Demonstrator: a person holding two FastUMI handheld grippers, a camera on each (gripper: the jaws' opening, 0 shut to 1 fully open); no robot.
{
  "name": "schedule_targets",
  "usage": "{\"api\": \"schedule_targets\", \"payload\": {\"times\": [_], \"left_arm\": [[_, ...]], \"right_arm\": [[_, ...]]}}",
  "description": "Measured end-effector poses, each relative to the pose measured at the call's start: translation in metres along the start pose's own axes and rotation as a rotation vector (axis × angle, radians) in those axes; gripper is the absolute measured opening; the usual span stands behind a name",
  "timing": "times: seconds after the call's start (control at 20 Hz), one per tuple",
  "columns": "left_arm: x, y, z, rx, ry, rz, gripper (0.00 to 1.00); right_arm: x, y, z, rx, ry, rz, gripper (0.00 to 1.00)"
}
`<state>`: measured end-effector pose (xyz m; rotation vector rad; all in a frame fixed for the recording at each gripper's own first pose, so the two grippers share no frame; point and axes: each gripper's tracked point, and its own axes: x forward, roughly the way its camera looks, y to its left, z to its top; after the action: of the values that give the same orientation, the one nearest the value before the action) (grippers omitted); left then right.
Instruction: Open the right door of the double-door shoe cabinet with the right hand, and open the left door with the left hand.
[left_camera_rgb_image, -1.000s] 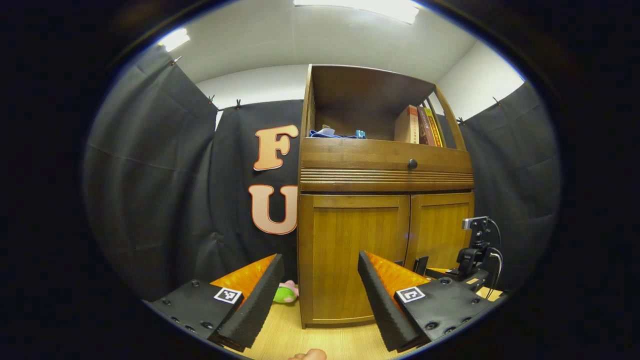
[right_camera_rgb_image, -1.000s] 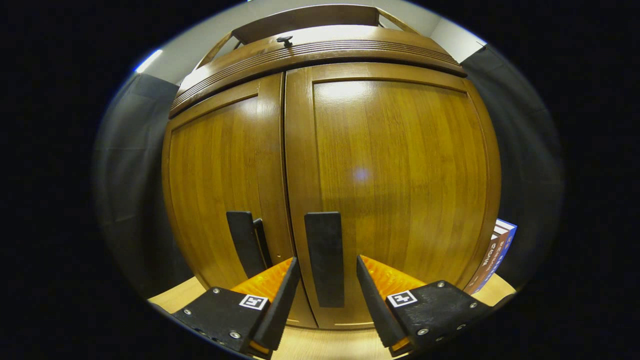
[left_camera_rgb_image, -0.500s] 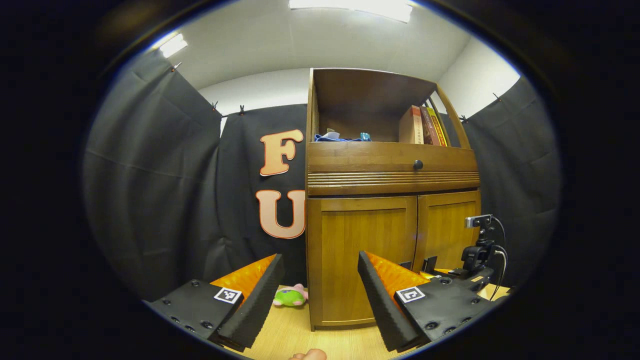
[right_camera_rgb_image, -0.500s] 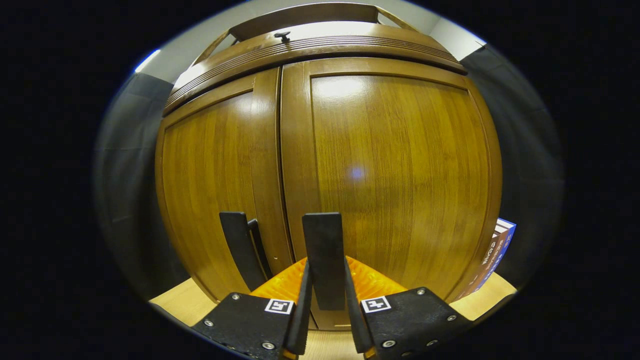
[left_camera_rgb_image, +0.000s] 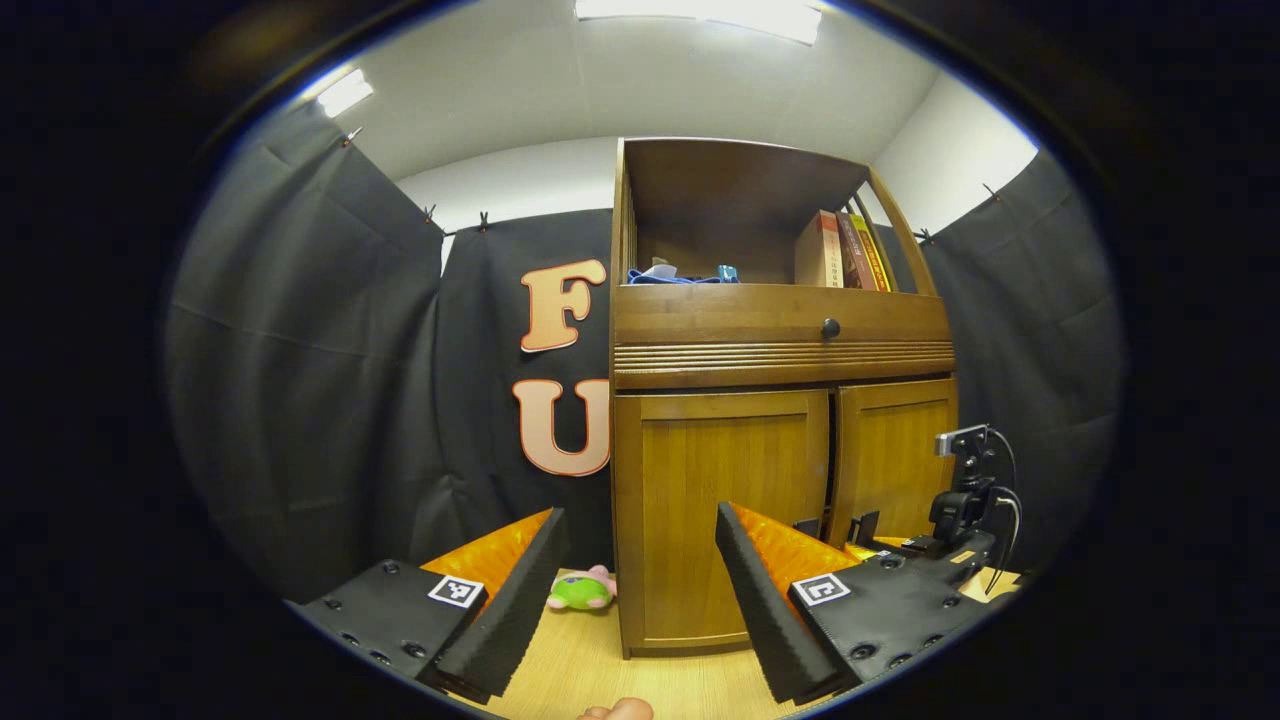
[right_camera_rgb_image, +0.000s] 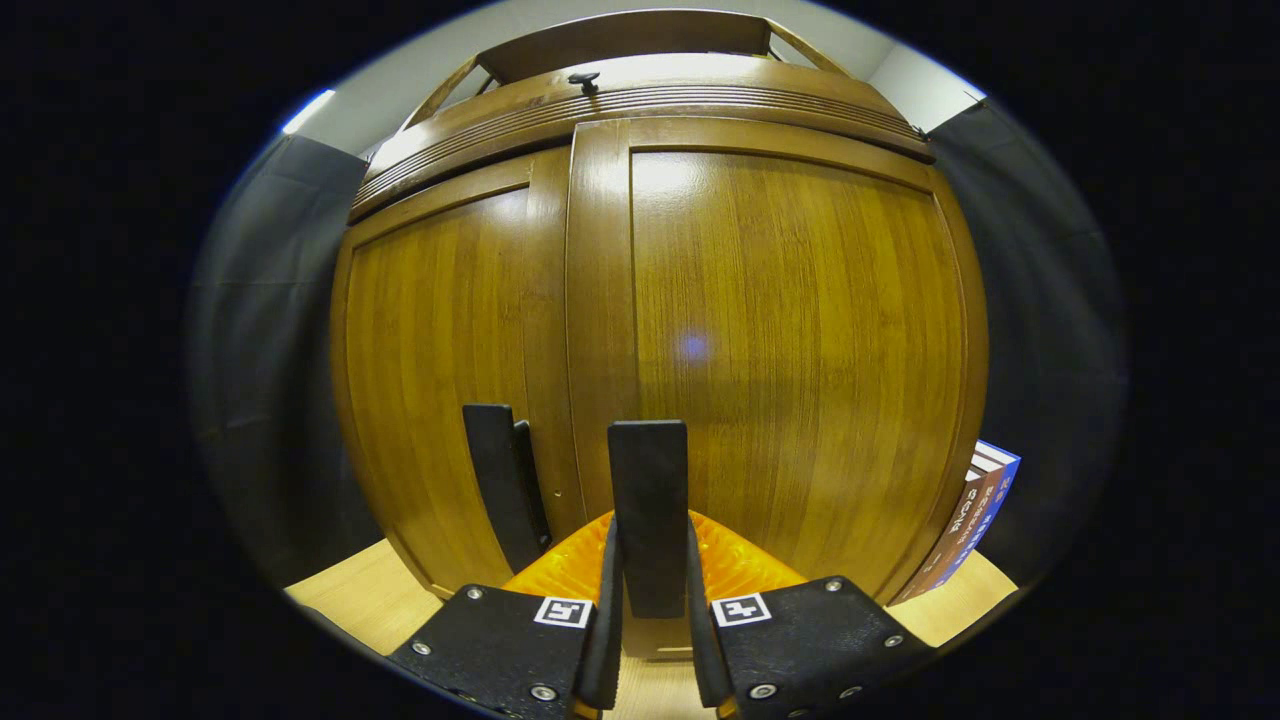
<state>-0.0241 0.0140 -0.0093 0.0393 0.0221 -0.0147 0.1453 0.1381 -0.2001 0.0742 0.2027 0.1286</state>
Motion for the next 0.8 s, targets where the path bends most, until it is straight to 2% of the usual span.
{"api": "schedule_targets", "payload": {"times": [0.15, 0.2, 0.45, 0.65, 0.8], "left_arm": [[0.0, 0.001, -0.004, -0.014, 0.014, 0.003, 0.94], [-0.002, 0.002, -0.003, -0.014, 0.012, 0.006, 0.98], [-0.012, -0.006, 0.001, -0.003, -0.001, -0.006, 0.94], [-0.019, -0.008, 0.002, -0.002, -0.004, -0.009, 0.98], [-0.022, -0.008, -0.005, -0.01, -0.003, -0.013, 0.96]], "right_arm": [[-0.013, -0.001, 0.0, 0.0, 0.004, 0.021, 0.29], [-0.018, -0.002, -0.001, -0.003, 0.003, 0.023, 0.3], [-0.035, -0.007, -0.001, 0.001, -0.012, 0.032, 0.29], [-0.056, -0.012, -0.002, 0.01, -0.018, 0.033, 0.28], [-0.071, -0.017, -0.001, 0.009, -0.019, 0.038, 0.28]]}}
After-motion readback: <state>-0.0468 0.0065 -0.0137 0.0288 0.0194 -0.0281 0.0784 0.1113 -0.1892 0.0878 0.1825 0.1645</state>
